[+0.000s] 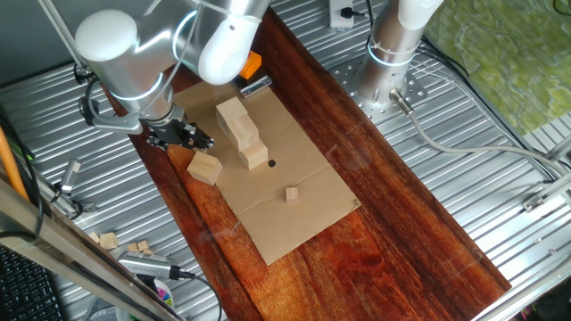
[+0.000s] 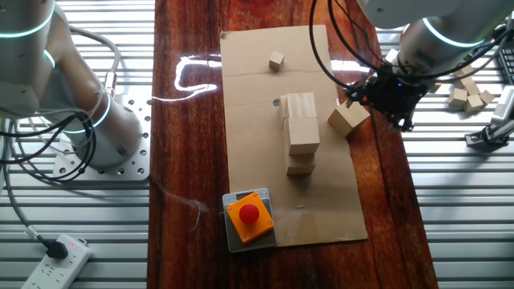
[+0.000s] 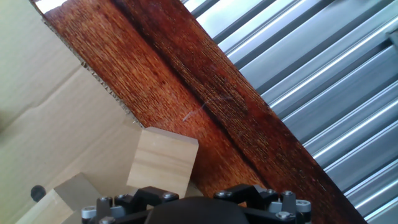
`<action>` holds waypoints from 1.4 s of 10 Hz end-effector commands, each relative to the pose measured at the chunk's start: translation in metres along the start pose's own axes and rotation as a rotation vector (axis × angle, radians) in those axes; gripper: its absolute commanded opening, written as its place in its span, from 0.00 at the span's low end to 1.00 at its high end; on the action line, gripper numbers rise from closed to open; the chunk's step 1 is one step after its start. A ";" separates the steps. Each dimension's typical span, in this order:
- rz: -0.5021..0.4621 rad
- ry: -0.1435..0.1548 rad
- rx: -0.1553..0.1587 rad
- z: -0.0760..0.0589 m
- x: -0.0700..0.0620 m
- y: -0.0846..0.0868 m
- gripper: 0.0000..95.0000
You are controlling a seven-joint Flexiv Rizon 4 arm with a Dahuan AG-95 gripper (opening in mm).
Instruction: Stack the blocks into a pyramid shape
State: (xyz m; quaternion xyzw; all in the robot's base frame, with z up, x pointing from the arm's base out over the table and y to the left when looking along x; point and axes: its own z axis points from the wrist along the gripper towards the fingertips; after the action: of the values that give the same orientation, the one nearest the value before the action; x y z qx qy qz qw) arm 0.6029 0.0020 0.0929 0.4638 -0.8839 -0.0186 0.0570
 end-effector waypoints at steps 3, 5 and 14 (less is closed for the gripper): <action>0.000 0.000 -0.001 0.000 0.000 0.000 1.00; 0.000 0.000 -0.001 0.000 0.000 0.000 1.00; -0.016 0.036 0.042 0.080 0.009 0.019 0.40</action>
State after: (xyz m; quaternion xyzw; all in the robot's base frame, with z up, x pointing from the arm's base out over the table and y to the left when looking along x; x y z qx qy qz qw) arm 0.5737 0.0035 0.0475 0.4724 -0.8788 0.0043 0.0672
